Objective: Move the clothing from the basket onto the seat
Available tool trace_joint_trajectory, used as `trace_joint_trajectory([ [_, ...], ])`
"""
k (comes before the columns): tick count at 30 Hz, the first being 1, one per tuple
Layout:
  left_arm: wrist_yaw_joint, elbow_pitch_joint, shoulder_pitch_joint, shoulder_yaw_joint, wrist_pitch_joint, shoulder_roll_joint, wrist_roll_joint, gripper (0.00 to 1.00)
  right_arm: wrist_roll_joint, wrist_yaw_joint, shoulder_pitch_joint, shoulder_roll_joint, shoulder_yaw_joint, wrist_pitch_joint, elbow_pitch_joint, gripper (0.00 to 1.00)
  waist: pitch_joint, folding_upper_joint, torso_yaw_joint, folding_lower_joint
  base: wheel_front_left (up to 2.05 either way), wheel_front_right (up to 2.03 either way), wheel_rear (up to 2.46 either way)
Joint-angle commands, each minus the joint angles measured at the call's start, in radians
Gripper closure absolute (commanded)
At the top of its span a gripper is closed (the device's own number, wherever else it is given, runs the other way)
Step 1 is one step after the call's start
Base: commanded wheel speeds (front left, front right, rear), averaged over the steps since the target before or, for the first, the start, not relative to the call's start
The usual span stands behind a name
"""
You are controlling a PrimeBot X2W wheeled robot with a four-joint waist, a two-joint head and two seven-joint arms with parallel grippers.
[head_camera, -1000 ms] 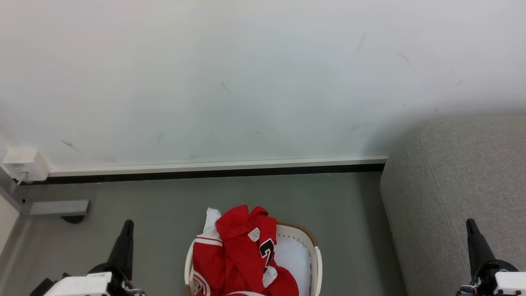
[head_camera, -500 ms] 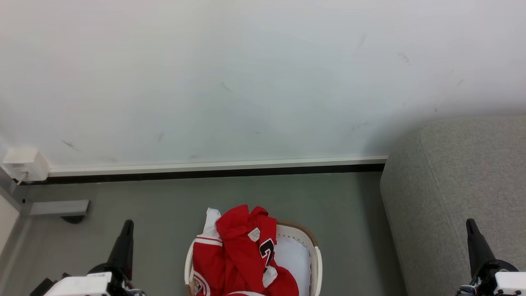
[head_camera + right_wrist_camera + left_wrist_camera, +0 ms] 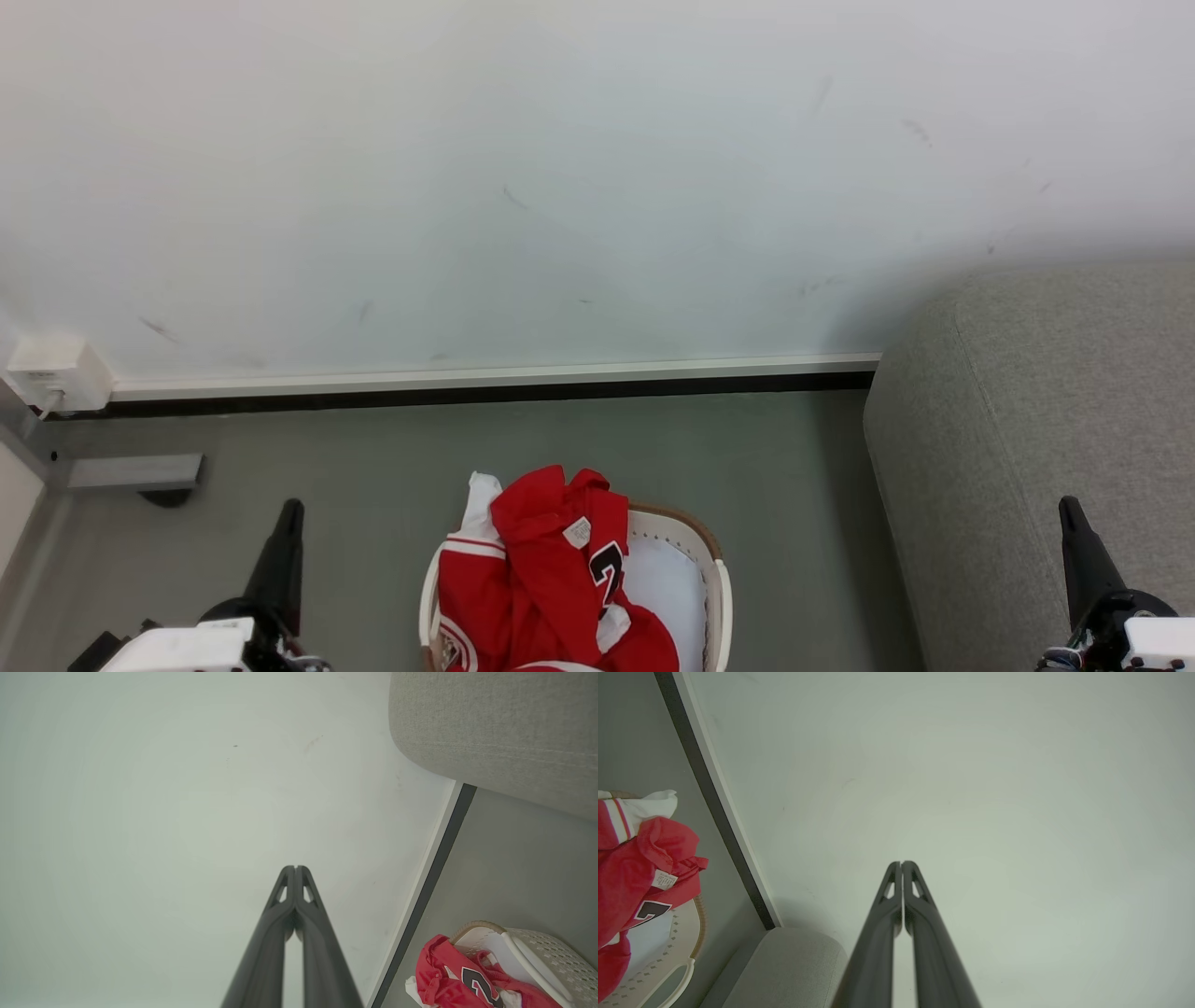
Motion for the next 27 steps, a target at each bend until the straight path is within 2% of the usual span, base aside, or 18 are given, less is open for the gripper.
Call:
trace_joint_trajectory([
  [1,-0.004,-0.003,-0.008,0.001,0.003,0.003,-0.014,1.00,0.002,-0.002,-0.013,-0.008,-0.004,0.003,-0.005,1.00,0.000,0.0000,0.000,0.0000,0.00,0.00,0.00],
  [19,-0.004,-0.003,-0.008,0.001,0.003,0.003,-0.014,1.00,0.002,-0.002,-0.013,-0.007,-0.004,0.003,-0.005,1.00,0.000,0.0000,0.000,0.0000,0.00,0.00,0.00],
  [20,0.000,0.001,0.000,0.000,0.000,0.000,0.000,0.00,0.000,0.000,0.000,0.000,0.000,0.000,0.001,0.00,0.000,0.0000,0.000,0.0000,0.00,0.00,0.00],
  [27,0.001,0.012,0.009,-0.023,-0.031,-0.002,0.015,0.00,-0.022,0.000,0.018,0.001,0.019,-0.030,-0.001,0.00,0.000,0.0000,0.001,0.0000,0.00,0.00,0.00],
])
